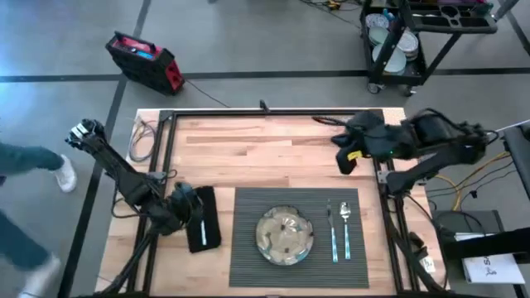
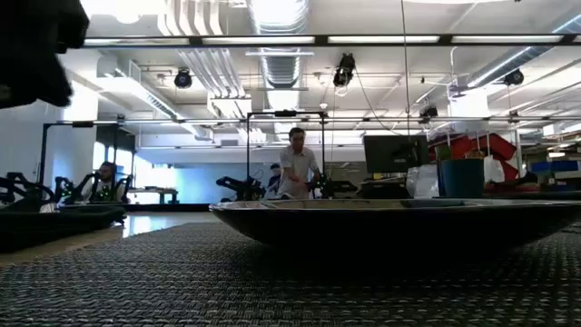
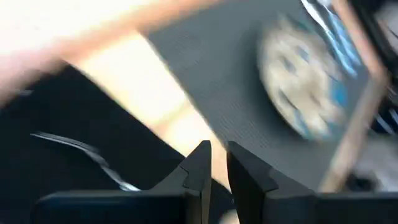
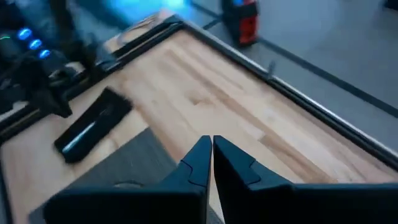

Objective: Set table place
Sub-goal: Adjust the blue fork on the folded black napkin

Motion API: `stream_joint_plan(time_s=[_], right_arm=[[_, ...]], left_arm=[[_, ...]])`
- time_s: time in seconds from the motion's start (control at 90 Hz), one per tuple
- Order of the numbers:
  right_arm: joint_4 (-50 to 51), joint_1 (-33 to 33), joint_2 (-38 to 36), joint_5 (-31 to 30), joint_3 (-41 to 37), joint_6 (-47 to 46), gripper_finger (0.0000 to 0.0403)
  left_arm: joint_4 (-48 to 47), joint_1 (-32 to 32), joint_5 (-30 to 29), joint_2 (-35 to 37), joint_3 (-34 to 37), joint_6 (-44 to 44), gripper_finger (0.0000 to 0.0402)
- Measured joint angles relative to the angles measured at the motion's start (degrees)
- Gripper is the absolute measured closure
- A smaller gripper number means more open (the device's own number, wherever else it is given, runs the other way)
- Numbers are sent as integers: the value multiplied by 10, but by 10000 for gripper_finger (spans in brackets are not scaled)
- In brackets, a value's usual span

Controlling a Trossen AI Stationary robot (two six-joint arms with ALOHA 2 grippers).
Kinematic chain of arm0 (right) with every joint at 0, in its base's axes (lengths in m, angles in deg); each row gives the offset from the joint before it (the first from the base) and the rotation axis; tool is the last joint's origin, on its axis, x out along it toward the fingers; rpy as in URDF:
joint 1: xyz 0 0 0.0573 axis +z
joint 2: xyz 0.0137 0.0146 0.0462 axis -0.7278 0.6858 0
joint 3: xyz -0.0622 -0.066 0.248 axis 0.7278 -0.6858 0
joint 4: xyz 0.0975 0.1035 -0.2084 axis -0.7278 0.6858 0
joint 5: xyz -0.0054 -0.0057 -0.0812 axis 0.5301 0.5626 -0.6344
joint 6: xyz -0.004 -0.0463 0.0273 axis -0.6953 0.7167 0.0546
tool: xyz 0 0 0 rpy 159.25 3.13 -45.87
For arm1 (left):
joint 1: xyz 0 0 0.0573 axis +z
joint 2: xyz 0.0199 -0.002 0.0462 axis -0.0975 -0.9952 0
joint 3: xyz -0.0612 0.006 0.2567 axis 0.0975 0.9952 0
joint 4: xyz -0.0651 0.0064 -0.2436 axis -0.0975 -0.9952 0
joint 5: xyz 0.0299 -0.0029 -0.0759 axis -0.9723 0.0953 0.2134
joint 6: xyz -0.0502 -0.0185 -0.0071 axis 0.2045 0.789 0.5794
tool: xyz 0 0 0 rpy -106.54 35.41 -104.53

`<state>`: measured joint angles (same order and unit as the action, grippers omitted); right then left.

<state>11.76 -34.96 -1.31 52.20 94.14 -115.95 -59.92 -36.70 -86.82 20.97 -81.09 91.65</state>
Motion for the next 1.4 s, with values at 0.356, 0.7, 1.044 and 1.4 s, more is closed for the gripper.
stream_joint_plan(time_s=[0.356,0.7,1.044,1.4], right_arm=[[-118,0,-23,11,-251,-125,403],[-181,-5,-25,12,-362,-188,403],[-188,-5,-25,25,-399,-229,403],[-194,-5,-25,27,-402,-224,403]], left_arm=[[-31,93,119,-42,26,53,365],[-45,94,158,-71,32,91,365],[-50,96,183,-133,47,101,365],[-22,102,178,-178,52,90,365]])
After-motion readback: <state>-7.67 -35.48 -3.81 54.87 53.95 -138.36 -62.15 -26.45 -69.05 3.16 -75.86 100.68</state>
